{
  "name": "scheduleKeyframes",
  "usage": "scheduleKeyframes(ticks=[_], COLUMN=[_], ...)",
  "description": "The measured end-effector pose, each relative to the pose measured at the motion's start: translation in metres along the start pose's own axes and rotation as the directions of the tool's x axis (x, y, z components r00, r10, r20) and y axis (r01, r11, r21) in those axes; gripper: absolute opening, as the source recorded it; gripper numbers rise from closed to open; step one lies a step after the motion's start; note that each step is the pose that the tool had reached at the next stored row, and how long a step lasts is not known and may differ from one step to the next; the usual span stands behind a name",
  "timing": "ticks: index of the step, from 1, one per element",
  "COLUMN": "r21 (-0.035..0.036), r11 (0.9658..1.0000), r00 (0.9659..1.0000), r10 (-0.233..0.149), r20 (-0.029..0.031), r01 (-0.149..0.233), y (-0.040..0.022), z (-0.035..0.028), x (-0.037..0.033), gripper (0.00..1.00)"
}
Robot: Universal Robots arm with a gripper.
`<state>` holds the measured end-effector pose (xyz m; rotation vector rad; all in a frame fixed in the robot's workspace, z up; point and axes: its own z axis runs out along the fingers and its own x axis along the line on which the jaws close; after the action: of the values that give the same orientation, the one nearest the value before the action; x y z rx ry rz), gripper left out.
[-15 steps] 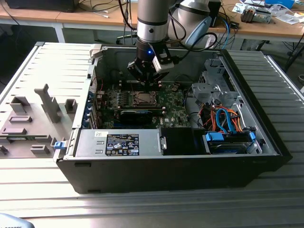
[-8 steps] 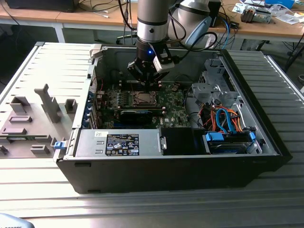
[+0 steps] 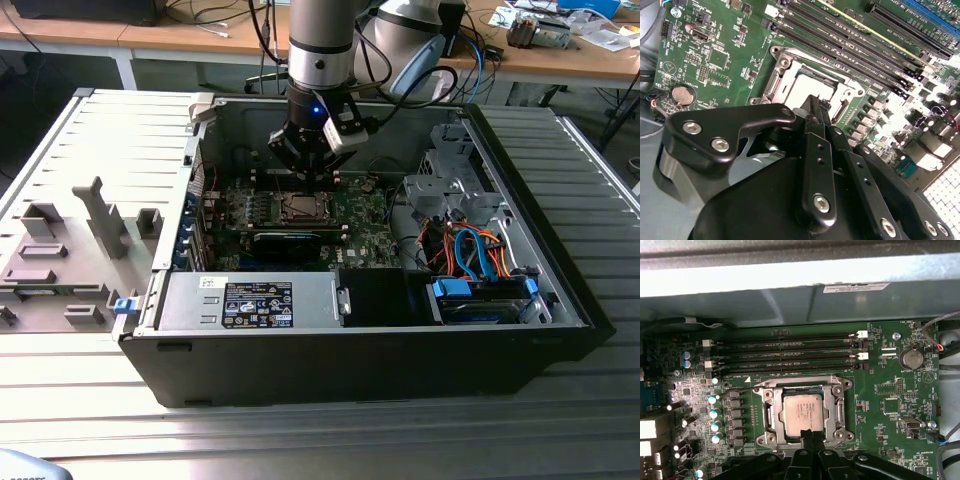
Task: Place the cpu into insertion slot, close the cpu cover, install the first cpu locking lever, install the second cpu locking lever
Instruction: 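Install the first cpu locking lever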
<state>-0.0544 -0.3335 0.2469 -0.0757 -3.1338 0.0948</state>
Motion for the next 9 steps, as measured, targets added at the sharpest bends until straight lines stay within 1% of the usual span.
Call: scheduleKeyframes(ticks=[9], r21=[0.0], r11=[0.9999], r00=[0.9999], r10=[-0.017], r20=[0.001], r01=[0.017], y=[0.0], z=[0.0], x=[0.0], gripper=[0.11])
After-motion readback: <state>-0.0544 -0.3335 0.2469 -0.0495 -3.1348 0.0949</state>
